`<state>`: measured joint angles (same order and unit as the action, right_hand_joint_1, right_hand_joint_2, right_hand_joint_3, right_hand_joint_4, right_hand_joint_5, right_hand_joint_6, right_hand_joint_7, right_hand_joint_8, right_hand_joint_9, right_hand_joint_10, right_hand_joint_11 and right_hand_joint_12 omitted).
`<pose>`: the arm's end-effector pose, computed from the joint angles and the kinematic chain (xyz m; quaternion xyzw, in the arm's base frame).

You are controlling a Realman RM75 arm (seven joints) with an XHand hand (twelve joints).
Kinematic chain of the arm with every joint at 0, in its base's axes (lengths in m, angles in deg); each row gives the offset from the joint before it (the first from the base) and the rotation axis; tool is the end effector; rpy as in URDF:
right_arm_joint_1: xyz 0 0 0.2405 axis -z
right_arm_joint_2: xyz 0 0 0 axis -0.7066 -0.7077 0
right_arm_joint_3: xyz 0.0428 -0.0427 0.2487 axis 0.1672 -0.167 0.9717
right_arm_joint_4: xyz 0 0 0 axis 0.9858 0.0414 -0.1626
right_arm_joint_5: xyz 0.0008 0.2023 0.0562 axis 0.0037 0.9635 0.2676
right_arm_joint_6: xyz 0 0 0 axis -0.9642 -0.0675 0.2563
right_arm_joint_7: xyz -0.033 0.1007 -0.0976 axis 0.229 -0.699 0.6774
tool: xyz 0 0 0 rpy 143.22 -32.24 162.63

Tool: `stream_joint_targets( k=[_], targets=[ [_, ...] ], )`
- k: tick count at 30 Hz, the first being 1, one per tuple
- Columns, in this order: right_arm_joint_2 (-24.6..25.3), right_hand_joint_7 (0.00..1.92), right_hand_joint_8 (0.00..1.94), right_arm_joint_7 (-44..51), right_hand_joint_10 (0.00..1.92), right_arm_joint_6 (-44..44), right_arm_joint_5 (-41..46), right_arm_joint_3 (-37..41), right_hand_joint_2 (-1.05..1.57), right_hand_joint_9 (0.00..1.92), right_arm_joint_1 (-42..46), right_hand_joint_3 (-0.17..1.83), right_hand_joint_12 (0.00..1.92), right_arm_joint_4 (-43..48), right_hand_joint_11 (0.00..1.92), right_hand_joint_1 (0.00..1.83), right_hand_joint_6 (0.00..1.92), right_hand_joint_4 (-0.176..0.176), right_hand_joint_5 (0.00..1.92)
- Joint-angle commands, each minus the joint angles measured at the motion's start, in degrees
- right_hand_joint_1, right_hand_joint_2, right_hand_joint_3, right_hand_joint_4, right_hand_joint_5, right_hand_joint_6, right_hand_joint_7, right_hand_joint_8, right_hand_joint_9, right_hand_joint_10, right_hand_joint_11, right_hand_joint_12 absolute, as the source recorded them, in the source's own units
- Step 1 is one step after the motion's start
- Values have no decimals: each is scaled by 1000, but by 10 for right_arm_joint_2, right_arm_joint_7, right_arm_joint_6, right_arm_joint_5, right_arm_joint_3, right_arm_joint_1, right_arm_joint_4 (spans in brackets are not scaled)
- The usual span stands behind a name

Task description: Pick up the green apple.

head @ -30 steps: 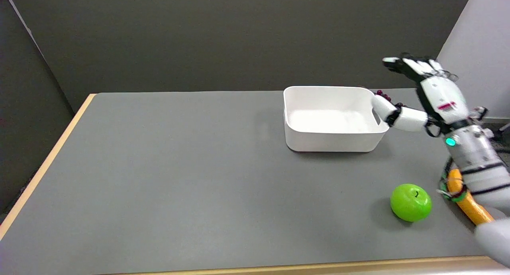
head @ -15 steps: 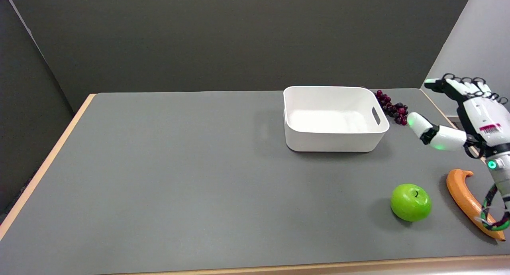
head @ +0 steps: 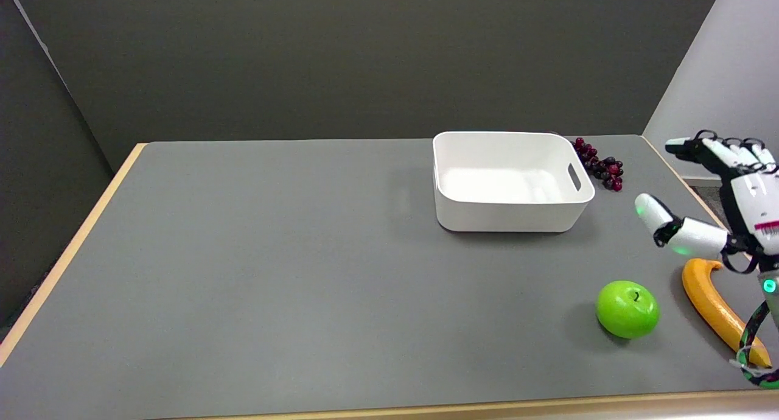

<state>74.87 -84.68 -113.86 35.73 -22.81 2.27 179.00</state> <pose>-0.1965 -0.1304 0.4733 0.5846 0.0729 0.2518 0.7678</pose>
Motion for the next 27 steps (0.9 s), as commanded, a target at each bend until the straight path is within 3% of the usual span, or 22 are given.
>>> stream_joint_targets(
  k=[1, 7, 14, 27],
  targets=[
    [-20, 495, 548, -50, 951, -177, -35, -139, 579, 309, 19, 822, 1309, -101, 106, 388, 690, 43, 369],
    [-35, 496, 552, -45, 955, -246, -31, -184, 579, 311, 43, 821, 1313, -103, 109, 386, 693, 44, 370],
    [-38, 497, 557, -35, 963, -263, -39, -193, 582, 313, 58, 821, 1315, -118, 107, 394, 701, 36, 374],
    [-66, 496, 558, 34, 962, -337, -73, -289, 585, 306, -14, 816, 1315, -205, 105, 389, 695, 31, 372]
  ],
)
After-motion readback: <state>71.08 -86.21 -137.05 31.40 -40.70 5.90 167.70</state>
